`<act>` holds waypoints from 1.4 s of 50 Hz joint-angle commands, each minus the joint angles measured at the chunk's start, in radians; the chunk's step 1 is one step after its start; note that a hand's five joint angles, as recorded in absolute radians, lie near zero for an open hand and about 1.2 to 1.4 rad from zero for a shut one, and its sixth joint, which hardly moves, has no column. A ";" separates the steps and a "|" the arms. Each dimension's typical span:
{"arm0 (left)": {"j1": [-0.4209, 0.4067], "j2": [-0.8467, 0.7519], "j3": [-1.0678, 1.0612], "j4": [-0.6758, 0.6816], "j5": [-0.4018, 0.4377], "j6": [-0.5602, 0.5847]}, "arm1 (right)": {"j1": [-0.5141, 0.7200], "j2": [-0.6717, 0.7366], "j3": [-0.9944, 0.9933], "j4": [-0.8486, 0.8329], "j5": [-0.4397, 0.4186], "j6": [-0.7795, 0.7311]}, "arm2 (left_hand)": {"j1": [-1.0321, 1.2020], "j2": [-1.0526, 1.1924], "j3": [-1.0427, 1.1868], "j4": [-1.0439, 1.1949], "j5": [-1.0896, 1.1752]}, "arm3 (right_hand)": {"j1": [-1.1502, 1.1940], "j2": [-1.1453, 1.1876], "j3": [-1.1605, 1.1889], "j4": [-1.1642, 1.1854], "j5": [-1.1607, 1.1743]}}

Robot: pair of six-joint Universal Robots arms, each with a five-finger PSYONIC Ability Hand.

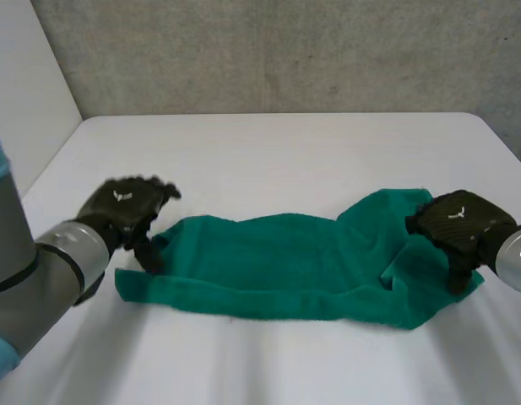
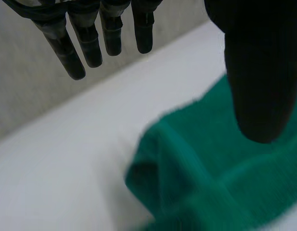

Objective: Fold the towel.

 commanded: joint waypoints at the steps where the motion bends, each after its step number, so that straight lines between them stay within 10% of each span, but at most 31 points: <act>1: 0.025 -0.076 -0.014 -0.062 -0.001 -0.005 | -0.001 0.021 0.058 -0.179 -0.002 -0.119 | 0.036 0.056 0.047 0.056 0.060 | 0.070 0.008 0.026 0.038 0.038; 26: 0.068 -0.268 0.009 0.039 -0.037 0.037 | -0.027 0.352 -0.150 -0.132 -0.088 -0.177 | 1.127 1.147 1.139 1.148 1.151 | 0.240 0.178 0.197 0.208 0.208; 41: 0.074 -0.190 -0.045 0.117 -0.037 0.037 | -0.067 0.478 -0.287 -0.043 -0.090 -0.042 | 1.128 1.148 1.139 1.148 1.152 | 0.348 0.287 0.305 0.316 0.317; 47: 0.072 -0.187 -0.048 0.117 -0.035 0.037 | -0.082 0.479 -0.301 -0.057 -0.104 0.017 | 1.128 1.148 1.139 1.148 1.152 | 1.068 1.007 1.025 1.036 1.037; 63: 0.069 -0.153 -0.060 0.117 -0.035 0.037 | -0.104 0.343 -0.295 -0.082 -0.151 0.216 | 1.128 1.148 1.139 1.148 1.152 | 1.070 1.008 1.026 1.038 1.038; 70: 0.066 -0.164 -0.064 0.117 -0.034 0.037 | -0.101 0.369 -0.312 0.009 -0.165 0.209 | 1.128 1.148 1.139 1.148 1.152 | 0.692 0.631 0.649 0.660 0.661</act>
